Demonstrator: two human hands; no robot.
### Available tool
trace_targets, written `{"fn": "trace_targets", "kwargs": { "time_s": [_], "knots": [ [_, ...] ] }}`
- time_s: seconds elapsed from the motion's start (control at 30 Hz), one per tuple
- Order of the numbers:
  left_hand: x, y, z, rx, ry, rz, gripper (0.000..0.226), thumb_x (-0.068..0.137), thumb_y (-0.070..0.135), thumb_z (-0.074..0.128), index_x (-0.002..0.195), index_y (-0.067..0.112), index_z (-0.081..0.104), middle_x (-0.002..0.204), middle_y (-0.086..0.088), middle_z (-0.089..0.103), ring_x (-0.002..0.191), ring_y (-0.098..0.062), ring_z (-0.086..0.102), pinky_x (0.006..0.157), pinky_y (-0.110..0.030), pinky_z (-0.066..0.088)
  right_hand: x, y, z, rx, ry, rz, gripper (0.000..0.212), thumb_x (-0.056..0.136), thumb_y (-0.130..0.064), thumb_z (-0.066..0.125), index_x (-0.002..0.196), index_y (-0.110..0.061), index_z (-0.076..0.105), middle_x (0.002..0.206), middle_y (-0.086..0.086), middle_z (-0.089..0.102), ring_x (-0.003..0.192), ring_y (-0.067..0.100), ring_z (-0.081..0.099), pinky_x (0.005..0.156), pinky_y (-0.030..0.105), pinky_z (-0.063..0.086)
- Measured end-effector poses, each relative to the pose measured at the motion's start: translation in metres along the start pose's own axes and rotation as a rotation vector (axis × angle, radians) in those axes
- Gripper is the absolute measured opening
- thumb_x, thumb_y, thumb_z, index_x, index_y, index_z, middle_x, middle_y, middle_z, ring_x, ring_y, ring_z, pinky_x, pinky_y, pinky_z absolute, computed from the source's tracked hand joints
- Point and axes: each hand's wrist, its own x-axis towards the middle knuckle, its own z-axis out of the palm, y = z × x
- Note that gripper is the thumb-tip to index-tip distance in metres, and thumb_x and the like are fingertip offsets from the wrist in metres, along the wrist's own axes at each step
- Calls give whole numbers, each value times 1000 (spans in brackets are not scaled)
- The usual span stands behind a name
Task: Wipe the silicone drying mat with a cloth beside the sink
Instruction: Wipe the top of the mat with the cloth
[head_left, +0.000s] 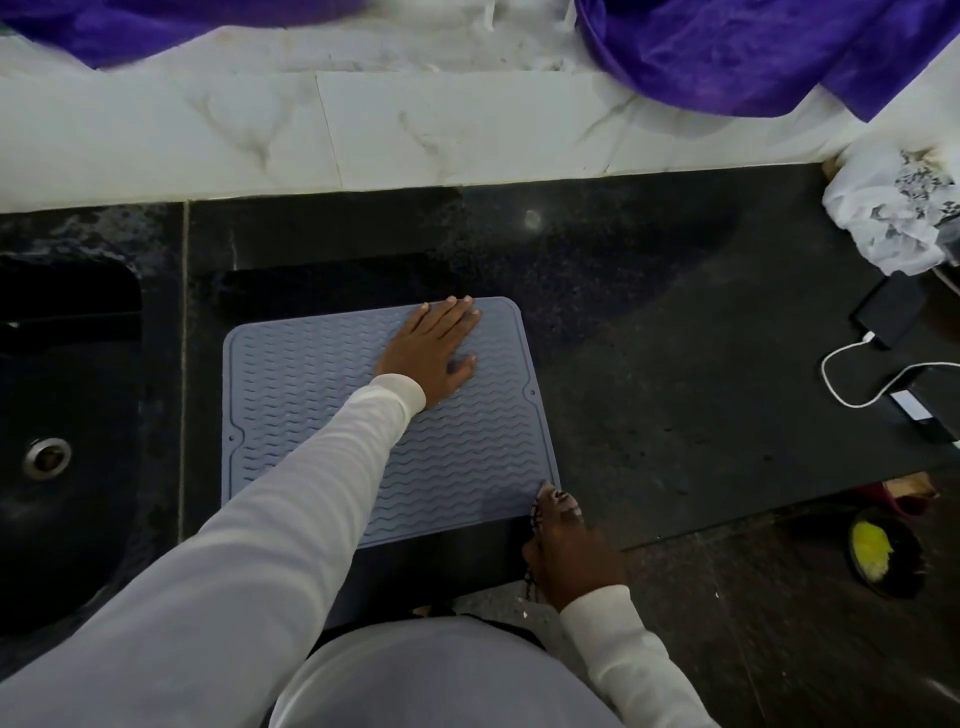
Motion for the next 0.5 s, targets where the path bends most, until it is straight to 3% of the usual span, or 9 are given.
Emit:
{"fn": "trace_targets", "kwargs": {
  "time_s": [0.17, 0.3, 0.4, 0.5],
  "knots": [
    [-1, 0, 0, -7, 4, 10, 69, 97, 54, 23, 157, 21, 11, 165, 1, 9, 151, -17, 9, 122, -42, 10, -3, -8, 5, -74, -10, 6, 67, 95, -34, 40, 153, -12, 14, 147, 14, 41, 120, 28, 55, 95, 37, 48],
    [-2, 1, 0, -8, 3, 5, 69, 98, 53, 21, 157, 21, 9, 165, 1, 7, 151, -17, 8, 122, -42, 9, -10, -15, -10, -2, -42, -129, 52, 92, -38, 45, 142, -24, 38, 135, 5, 54, 110, 28, 60, 87, 36, 50],
    [-1, 1, -1, -3, 0, -2, 68, 98, 53, 21, 157, 22, 9, 165, 1, 7, 151, -17, 7, 122, -43, 9, -1, -30, -55, 44, 121, -190, 34, 93, -38, 49, 125, -29, 55, 111, 4, 67, 98, 30, 64, 77, 35, 50],
    [0, 1, 1, -19, -8, -8, 69, 97, 54, 25, 157, 23, 10, 165, 1, 8, 151, -17, 7, 122, -42, 8, 28, -50, -111, 77, 352, -240, 39, 95, -32, 50, 134, -30, 50, 110, 10, 65, 93, 36, 64, 73, 39, 49]
  ]
}}
